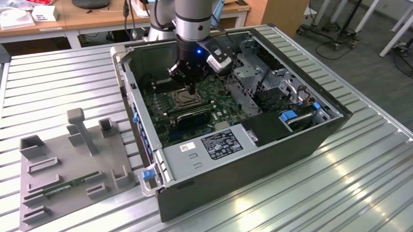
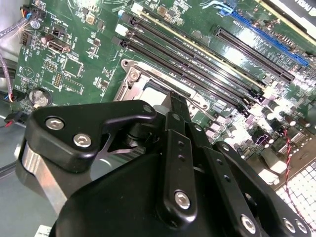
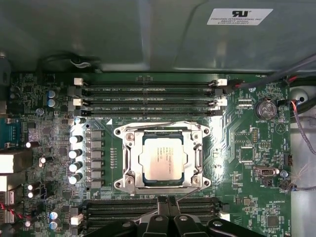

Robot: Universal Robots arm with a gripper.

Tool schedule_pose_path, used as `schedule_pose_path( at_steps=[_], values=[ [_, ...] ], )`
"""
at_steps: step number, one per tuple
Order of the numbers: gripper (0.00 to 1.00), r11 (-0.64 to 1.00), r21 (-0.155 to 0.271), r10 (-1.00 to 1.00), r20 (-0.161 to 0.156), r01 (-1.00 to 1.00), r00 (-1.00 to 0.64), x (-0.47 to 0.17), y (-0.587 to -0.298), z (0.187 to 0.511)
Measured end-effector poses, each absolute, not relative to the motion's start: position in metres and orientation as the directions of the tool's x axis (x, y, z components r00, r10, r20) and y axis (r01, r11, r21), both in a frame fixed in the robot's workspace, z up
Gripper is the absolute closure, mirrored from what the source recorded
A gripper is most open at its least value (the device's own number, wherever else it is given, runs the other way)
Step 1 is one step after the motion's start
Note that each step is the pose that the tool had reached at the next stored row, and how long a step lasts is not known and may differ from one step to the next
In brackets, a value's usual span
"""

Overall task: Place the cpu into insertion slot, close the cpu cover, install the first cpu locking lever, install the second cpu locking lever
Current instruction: 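Install the second cpu locking lever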

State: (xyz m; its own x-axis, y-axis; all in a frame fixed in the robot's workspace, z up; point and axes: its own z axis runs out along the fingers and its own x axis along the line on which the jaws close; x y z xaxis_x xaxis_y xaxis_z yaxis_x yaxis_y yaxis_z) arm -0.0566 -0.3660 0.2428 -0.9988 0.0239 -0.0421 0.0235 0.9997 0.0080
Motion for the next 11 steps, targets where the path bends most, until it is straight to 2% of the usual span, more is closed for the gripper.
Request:
schedule_pose_path(
  at_steps=[11],
  values=[
    [0.89, 1.0, 0.008, 0.024, -0.042, 0.024, -0.999, -0.0566, -0.3688, 0.2428]
  ],
)
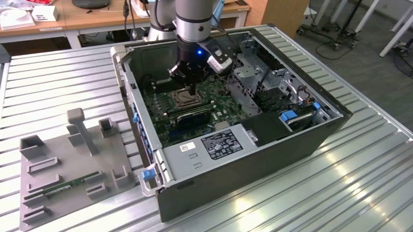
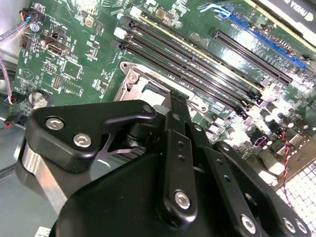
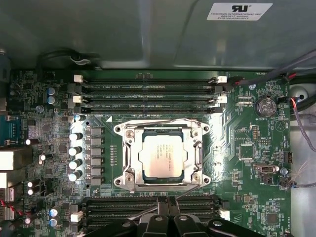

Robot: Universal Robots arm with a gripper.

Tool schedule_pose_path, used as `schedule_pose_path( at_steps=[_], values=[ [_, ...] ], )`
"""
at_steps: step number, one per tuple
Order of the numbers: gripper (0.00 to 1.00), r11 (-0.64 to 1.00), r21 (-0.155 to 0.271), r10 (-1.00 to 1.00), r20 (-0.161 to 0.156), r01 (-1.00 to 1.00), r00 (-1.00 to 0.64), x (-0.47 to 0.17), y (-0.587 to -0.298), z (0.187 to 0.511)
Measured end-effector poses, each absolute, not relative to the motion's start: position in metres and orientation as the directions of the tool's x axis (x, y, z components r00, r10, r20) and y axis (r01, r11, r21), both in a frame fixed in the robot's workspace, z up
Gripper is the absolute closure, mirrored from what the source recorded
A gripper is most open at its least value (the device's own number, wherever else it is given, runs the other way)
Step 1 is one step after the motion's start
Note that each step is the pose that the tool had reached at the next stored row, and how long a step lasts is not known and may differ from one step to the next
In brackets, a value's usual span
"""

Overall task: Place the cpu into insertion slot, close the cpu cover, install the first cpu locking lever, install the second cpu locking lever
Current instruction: 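Install the second cpu locking lever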

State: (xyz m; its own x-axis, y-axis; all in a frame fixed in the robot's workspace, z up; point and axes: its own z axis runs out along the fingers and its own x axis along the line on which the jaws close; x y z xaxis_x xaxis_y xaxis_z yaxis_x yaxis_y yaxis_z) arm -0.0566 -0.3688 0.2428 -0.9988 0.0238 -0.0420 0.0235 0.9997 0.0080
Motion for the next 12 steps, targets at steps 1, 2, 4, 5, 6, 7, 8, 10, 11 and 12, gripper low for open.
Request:
schedule_pose_path(
  at_steps=[1, 2, 4, 5, 6, 7, 8, 10, 11, 12],
  values=[
    [0.89, 1.0, 0.008, 0.024, -0.042, 0.024, -0.999, -0.0566, -0.3694, 0.2428],
    [0.89, 1.0, 0.008, 0.024, -0.042, 0.024, -0.999, -0.0566, -0.3699, 0.2428],
    [0.89, 1.0, 0.008, 0.024, -0.042, 0.024, -0.999, -0.0566, -0.3705, 0.2428],
    [0.89, 1.0, 0.008, 0.024, -0.042, 0.024, -0.999, -0.0567, -0.3707, 0.2428],
    [0.89, 1.0, 0.008, 0.024, -0.042, 0.024, -0.999, -0.0572, -0.3708, 0.2428],
    [0.89, 1.0, 0.008, 0.024, -0.042, 0.024, -0.999, -0.0582, -0.3709, 0.2428],
    [0.89, 1.0, 0.008, 0.024, -0.042, 0.024, -0.999, -0.0595, -0.371, 0.2427],
    [0.89, 1.0, 0.008, 0.024, -0.043, 0.024, -0.999, -0.0623, -0.3709, 0.2423],
    [0.89, 1.0, 0.008, 0.024, -0.043, 0.024, -0.999, -0.0634, -0.371, 0.2422],
    [0.89, 1.0, 0.008, 0.024, -0.043, 0.024, -0.999, -0.0644, -0.371, 0.2421]
  ],
)
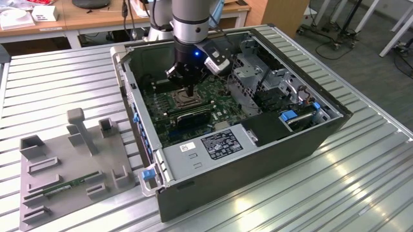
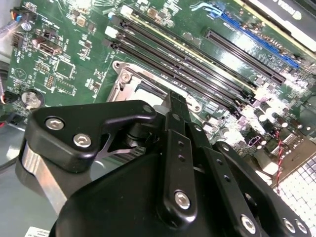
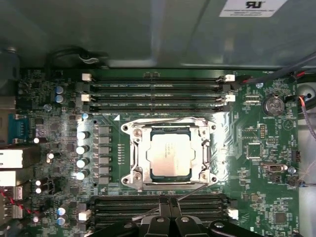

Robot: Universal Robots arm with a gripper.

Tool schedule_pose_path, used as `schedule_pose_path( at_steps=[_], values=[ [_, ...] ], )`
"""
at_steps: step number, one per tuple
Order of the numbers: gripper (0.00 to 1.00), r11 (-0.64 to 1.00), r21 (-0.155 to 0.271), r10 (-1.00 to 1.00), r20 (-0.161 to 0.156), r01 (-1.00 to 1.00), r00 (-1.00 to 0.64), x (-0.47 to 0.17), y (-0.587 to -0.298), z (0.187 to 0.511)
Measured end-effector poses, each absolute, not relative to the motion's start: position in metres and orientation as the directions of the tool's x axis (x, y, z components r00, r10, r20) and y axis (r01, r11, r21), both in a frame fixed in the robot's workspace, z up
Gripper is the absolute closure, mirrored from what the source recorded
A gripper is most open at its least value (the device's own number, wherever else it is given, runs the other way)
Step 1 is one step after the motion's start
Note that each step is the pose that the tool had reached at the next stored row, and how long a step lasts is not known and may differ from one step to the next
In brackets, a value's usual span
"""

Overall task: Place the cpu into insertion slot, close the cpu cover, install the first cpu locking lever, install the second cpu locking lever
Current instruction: 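Install the second cpu locking lever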

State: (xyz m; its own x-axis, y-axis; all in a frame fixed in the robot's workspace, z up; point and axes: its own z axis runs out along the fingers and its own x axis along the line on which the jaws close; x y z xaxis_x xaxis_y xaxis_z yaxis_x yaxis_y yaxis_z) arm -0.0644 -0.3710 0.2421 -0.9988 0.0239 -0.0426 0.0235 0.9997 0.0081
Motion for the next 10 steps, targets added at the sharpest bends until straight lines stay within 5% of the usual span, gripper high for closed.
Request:
schedule_pose_path(
  at_steps=[10],
  values=[
    [0.89, 1.0, 0.008, 0.024, -0.043, 0.024, -0.999, -0.076, -0.371, 0.239]
  ],
)
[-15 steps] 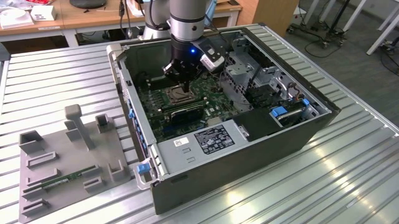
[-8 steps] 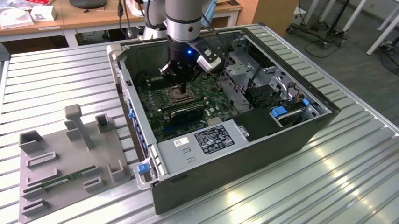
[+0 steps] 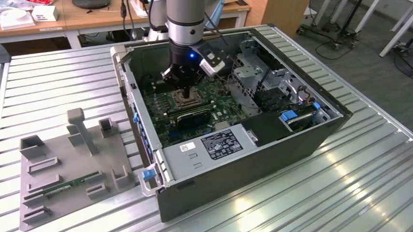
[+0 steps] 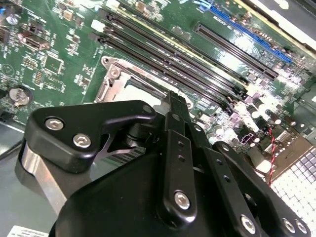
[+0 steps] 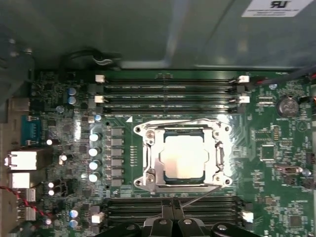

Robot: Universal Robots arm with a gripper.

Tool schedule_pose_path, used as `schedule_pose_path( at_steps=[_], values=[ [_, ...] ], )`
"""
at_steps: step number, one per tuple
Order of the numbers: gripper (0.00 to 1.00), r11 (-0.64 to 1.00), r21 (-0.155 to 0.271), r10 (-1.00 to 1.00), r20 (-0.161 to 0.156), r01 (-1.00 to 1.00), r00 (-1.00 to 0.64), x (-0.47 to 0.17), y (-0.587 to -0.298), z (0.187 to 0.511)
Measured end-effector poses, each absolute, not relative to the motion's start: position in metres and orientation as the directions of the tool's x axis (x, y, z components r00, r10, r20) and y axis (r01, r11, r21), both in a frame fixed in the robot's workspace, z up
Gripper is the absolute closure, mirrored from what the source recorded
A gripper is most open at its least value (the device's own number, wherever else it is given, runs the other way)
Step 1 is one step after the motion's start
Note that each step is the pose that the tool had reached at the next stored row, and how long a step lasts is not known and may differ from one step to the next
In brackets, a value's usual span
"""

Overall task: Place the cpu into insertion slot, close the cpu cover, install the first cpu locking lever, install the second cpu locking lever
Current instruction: 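Install the second cpu locking lever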

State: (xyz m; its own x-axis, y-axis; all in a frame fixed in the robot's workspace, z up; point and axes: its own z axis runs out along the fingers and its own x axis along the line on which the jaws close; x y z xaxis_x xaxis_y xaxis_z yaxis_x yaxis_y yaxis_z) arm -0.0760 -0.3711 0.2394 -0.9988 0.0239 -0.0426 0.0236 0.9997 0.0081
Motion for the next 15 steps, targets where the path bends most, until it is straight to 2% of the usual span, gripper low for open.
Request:
schedule_pose_path(
  at_steps=[15],
  values=[
    [0.89, 1.0, 0.008, 0.024, -0.043, 0.024, -0.999, -0.0847, -0.3718, 0.2371]
  ],
)
